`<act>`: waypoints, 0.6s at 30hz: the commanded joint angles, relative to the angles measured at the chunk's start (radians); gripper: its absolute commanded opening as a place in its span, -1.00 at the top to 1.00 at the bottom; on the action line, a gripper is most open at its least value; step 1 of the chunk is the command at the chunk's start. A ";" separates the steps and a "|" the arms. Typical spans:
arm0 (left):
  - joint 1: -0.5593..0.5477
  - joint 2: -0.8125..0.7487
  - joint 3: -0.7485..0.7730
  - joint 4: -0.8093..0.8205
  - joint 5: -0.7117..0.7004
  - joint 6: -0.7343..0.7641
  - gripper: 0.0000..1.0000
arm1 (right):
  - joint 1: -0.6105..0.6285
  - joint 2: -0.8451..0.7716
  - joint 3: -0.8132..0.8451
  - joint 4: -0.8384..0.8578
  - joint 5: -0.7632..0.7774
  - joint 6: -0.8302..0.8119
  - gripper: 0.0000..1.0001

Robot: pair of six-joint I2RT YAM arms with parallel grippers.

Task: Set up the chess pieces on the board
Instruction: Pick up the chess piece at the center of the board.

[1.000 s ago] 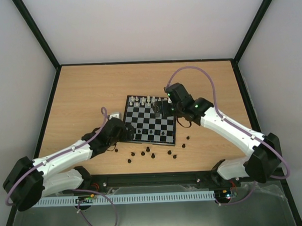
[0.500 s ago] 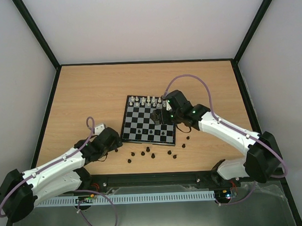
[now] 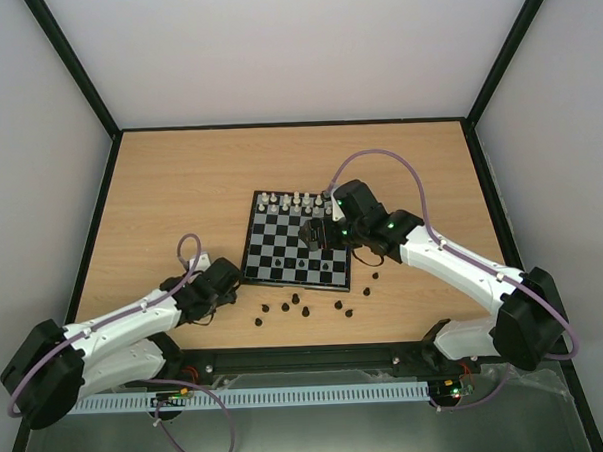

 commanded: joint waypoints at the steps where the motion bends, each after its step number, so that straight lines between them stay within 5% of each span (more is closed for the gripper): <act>1: -0.003 0.034 0.033 0.000 -0.057 0.025 -0.36 | -0.002 -0.017 -0.011 0.003 -0.008 0.002 -0.97; 18: 0.017 0.146 0.101 0.059 -0.082 0.095 0.04 | -0.002 -0.021 -0.014 0.000 -0.005 -0.002 -0.97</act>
